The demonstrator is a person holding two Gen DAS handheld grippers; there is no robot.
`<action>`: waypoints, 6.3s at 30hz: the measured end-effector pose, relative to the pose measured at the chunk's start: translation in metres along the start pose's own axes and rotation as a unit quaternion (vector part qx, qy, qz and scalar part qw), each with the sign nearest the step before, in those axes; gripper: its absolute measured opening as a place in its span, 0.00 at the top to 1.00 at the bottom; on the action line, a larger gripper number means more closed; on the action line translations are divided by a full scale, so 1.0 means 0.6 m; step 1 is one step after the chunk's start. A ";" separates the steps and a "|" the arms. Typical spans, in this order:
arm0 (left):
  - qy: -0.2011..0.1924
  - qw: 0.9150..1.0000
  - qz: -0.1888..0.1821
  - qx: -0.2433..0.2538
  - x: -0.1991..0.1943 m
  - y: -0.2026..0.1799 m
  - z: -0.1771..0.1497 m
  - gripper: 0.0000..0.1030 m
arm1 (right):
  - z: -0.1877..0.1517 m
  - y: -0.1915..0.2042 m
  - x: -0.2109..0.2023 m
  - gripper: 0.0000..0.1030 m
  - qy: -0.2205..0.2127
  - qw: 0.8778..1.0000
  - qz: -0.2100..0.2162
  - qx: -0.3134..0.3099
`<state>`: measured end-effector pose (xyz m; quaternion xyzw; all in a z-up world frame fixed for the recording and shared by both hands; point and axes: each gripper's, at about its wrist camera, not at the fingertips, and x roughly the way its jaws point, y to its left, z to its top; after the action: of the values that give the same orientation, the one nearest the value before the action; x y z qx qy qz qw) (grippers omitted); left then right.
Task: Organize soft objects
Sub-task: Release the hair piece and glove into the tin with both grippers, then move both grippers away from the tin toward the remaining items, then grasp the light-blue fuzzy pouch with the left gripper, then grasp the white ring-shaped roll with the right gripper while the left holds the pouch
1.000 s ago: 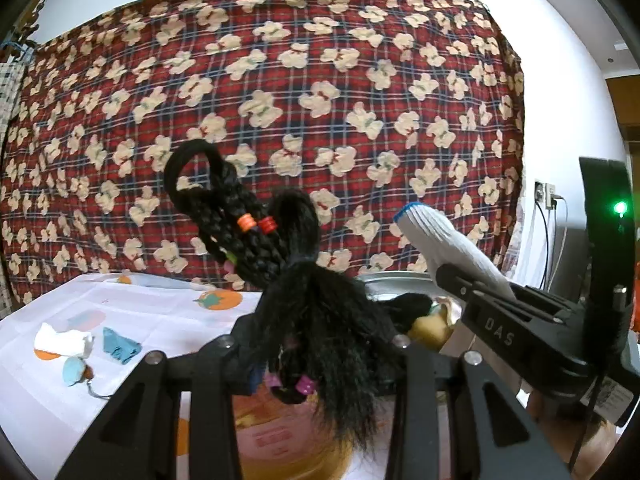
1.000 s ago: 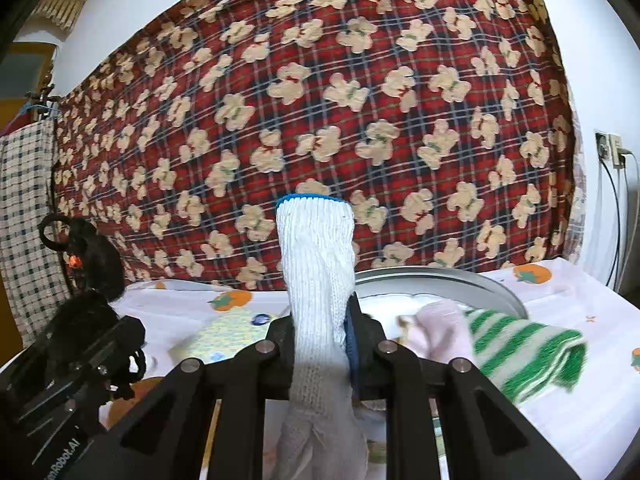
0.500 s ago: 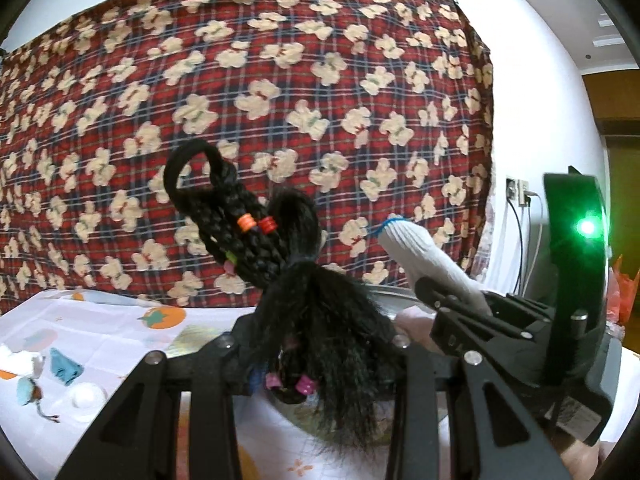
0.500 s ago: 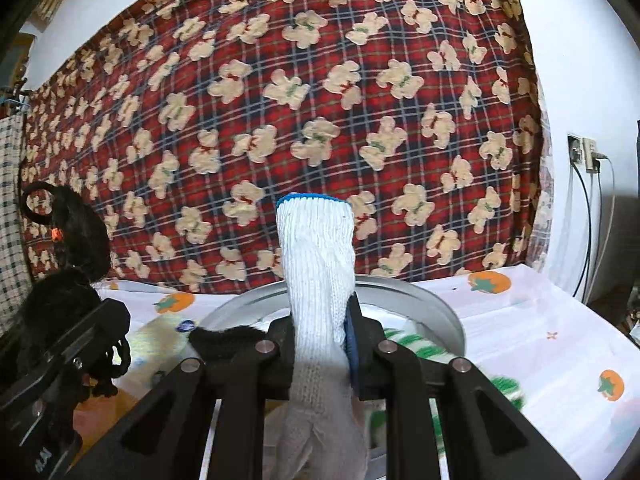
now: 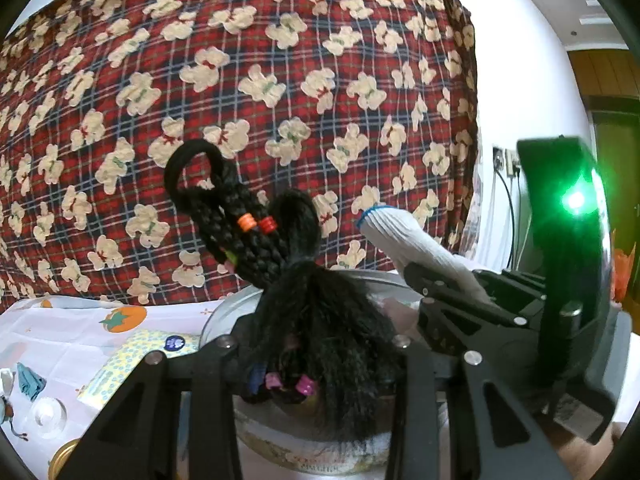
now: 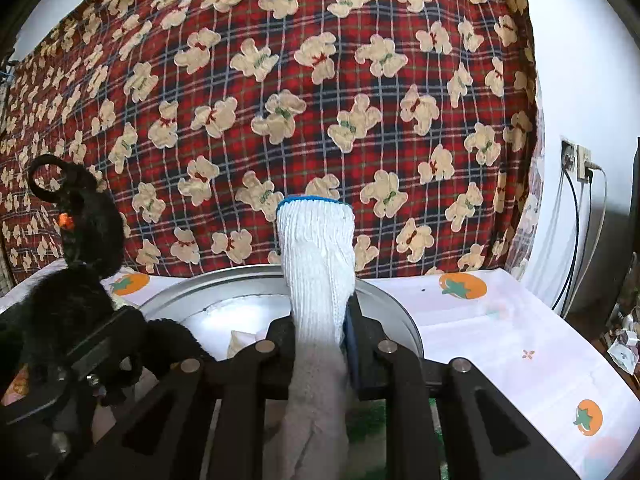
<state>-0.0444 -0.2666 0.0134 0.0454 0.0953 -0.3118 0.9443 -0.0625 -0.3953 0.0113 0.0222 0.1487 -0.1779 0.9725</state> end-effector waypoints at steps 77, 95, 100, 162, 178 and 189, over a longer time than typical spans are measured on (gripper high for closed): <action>-0.091 0.986 0.136 -0.006 -0.153 0.093 -0.034 0.00 | -0.035 0.036 -0.154 0.20 -0.126 0.988 0.000 0.091; -0.088 0.982 0.164 -0.025 -0.194 0.189 -0.048 0.00 | -0.044 0.153 -0.171 0.20 -0.106 0.989 0.060 0.079; -0.083 0.978 0.186 -0.032 -0.206 0.236 -0.054 0.00 | -0.044 0.195 -0.169 0.20 -0.100 0.989 0.079 0.072; 0.076 0.947 0.138 -0.279 -0.216 0.598 -0.151 0.70 | -0.043 0.510 -0.055 0.20 0.055 0.979 0.194 0.031; -0.024 0.953 0.249 -0.169 -0.266 0.567 -0.113 0.70 | -0.088 0.622 0.084 0.20 0.276 0.942 0.176 -0.067; -0.035 0.935 0.280 -0.216 -0.285 0.594 -0.126 0.70 | -0.092 0.626 0.080 0.36 0.284 0.938 0.175 -0.093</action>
<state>0.0228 0.1293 -0.0157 -0.1456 0.1105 -0.0081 0.9831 0.0971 -0.0548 -0.0591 0.0064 0.4281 0.0235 0.9034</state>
